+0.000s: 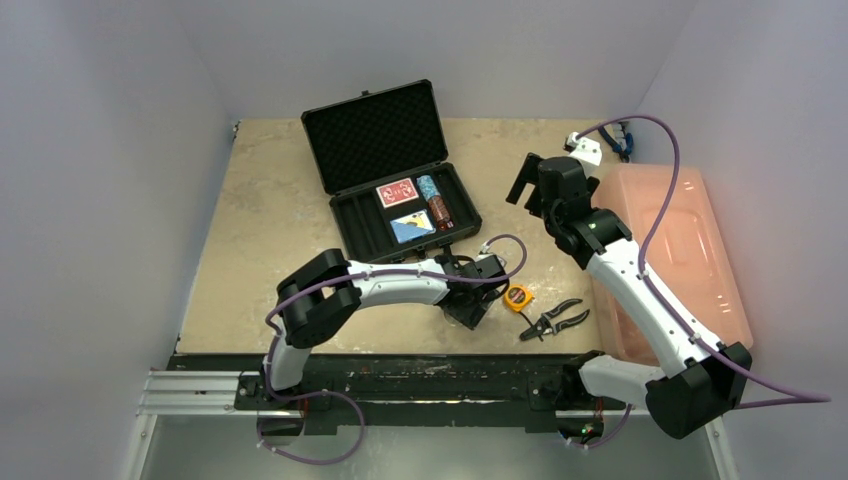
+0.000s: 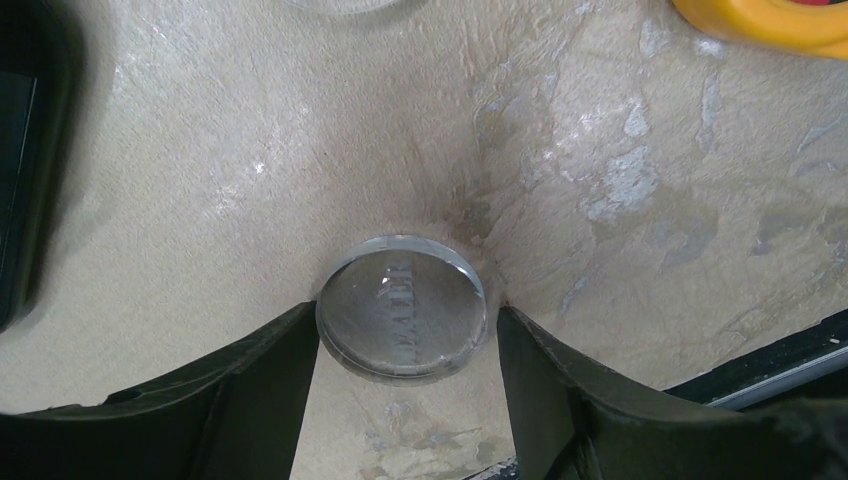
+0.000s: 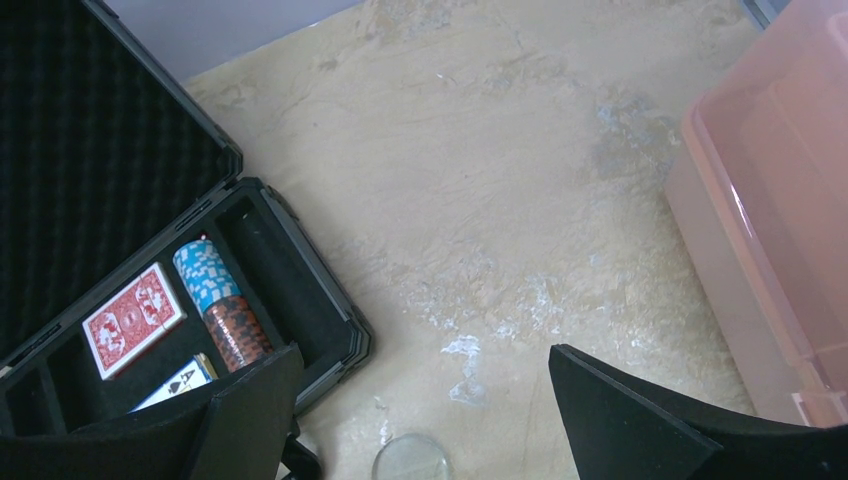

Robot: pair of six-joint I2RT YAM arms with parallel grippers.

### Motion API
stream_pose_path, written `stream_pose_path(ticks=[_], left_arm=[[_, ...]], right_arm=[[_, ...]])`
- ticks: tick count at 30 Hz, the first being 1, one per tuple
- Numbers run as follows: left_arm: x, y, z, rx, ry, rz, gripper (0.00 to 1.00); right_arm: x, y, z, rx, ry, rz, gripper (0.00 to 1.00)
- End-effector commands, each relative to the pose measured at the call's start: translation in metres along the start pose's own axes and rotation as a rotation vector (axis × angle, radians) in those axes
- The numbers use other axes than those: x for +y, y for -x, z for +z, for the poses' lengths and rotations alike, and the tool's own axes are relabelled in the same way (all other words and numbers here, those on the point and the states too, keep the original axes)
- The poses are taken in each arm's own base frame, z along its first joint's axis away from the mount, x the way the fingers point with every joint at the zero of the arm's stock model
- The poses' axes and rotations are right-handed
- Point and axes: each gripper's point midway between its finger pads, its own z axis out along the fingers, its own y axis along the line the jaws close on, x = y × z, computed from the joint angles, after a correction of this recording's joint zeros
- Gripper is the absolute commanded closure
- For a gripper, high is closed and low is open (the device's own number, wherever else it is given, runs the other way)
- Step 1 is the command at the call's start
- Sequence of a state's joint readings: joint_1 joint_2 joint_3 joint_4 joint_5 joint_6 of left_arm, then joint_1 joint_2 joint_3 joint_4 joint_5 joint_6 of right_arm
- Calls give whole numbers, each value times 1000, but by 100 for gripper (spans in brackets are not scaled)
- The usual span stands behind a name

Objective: Pack up texas hold em set

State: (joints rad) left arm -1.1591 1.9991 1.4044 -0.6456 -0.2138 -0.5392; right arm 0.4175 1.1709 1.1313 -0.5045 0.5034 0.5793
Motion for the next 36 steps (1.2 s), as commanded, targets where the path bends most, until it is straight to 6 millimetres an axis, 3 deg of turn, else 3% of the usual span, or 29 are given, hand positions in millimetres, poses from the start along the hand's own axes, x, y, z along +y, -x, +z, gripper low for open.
stream_pose_path(ticks=[1,7,14,17,23,36], left_arm=[[-2,10,1,-24,12,-5,37],[-2,7,2,-19,13,-7,42],[-4,11,-5,-42,-14,-3,60],[-4,14,-11,-56,-23,-3,69],[-1,20,-27,-84,-27,-9,100],[13,43,-90,-184,-17,-20,100]], right_arm=[[4,12,-2,-36,18,14,1],[4,11,0,-35,16,13,1],[5,14,-3,-41,23,16,1],[6,16,-4,-45,26,19,1],[6,18,-6,-45,30,22,1],[7,26,-13,-60,34,40,1]])
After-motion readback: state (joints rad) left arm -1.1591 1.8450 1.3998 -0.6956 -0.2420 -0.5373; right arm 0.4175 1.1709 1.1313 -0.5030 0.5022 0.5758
